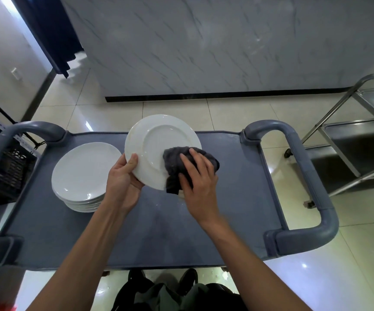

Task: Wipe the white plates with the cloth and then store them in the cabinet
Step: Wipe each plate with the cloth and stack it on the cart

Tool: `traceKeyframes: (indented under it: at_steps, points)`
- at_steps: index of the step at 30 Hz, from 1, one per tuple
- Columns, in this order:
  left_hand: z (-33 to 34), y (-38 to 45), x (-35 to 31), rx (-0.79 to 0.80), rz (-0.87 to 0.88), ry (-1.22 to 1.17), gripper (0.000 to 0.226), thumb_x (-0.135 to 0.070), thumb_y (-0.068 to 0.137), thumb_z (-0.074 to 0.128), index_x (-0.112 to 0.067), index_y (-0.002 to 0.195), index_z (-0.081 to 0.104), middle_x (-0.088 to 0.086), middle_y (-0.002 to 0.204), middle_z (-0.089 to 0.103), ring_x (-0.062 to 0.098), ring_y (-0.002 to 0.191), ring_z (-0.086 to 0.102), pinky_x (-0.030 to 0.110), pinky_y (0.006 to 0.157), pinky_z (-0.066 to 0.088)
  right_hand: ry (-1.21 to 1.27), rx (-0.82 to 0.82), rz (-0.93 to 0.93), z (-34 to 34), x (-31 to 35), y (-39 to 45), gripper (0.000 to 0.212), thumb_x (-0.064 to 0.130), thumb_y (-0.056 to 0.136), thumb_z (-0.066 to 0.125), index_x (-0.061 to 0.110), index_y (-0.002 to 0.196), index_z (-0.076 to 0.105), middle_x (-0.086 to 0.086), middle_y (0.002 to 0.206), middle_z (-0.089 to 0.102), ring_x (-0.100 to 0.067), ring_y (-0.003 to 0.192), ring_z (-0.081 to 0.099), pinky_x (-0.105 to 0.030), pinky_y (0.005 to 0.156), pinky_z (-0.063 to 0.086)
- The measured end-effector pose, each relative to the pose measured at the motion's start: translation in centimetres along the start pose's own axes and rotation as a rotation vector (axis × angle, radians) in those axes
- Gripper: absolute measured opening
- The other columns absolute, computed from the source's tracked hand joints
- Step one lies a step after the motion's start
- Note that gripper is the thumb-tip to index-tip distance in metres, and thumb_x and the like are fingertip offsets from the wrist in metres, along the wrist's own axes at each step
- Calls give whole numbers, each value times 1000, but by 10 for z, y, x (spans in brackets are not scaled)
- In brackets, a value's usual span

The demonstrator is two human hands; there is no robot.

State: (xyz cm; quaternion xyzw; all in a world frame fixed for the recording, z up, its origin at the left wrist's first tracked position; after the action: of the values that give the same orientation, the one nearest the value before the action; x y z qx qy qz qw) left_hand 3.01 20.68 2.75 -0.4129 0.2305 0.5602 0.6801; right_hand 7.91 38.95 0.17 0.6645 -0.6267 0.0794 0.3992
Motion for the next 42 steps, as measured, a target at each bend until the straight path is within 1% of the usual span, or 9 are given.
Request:
traceKeyframes:
  at_steps: [4,9,16,23,28,32,34,40,42]
  points:
    - [-7,0,-3,41,-35,40,21,-16,99,53,-18,113,69,1,107,75,15,93,72,31,71,60,126,-23,122,-10,-17,17,46,17,98,58,20,143,51,-1,152,44,-26,136,38,-42,113,34]
    - [-12,-4,-2,85,-69,114,29,-23,89,61,-18,116,69,3,107,74,15,91,71,30,69,61,186,-13,194,-25,-29,50,43,13,97,58,16,140,55,-1,142,55,-25,129,48,-37,112,35]
    - [-7,-9,2,151,-63,243,35,-22,88,61,-14,121,67,5,103,74,18,86,71,33,64,60,107,128,105,-31,-22,85,42,18,97,56,21,139,54,7,139,57,-22,127,50,-43,108,37]
    - [3,-11,12,201,-50,325,37,-19,91,61,-11,126,66,16,113,72,30,96,68,40,72,58,-87,228,-95,-17,25,88,41,29,101,51,29,142,51,5,148,49,-22,134,39,-59,102,36]
    - [1,-12,16,189,-45,312,37,-18,93,59,-9,128,64,18,116,71,33,99,65,41,75,55,-198,275,-211,-5,38,83,40,34,101,49,34,141,52,9,148,47,-18,136,36,-56,100,36]
    - [-3,-13,16,156,-44,296,34,-14,97,56,-7,129,63,20,117,70,30,97,67,38,72,57,-118,241,-86,-5,29,90,39,34,102,48,32,141,52,9,148,48,-19,135,38,-58,102,35]
    - [-6,-14,15,134,-41,271,36,-15,94,57,-6,128,64,15,110,72,25,90,68,34,66,58,-55,229,8,-8,17,96,39,32,101,48,30,140,52,9,145,51,-21,132,41,-56,102,37]
    - [-18,-10,11,71,-39,204,29,-19,91,60,-15,117,70,5,104,74,17,88,70,31,66,60,130,363,219,-19,-32,92,53,29,94,63,22,144,49,0,135,61,-21,123,54,-40,106,43]
    - [-21,-7,10,41,-43,166,25,-17,94,58,-16,116,70,3,104,75,16,89,71,31,68,60,167,362,270,-20,-42,80,57,30,91,68,23,144,49,3,131,63,-18,119,57,-30,102,44]
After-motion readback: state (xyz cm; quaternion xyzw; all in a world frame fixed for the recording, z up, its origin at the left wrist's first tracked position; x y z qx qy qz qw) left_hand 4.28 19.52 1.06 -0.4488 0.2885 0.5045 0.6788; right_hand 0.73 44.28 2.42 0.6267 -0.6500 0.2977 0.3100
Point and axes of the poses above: each hand's wrist, its own y-axis towards the middle knuckle, its own z-axis out of the palm, x = y × z, the point moved 2 cm from there along y, towards the middle knuckle
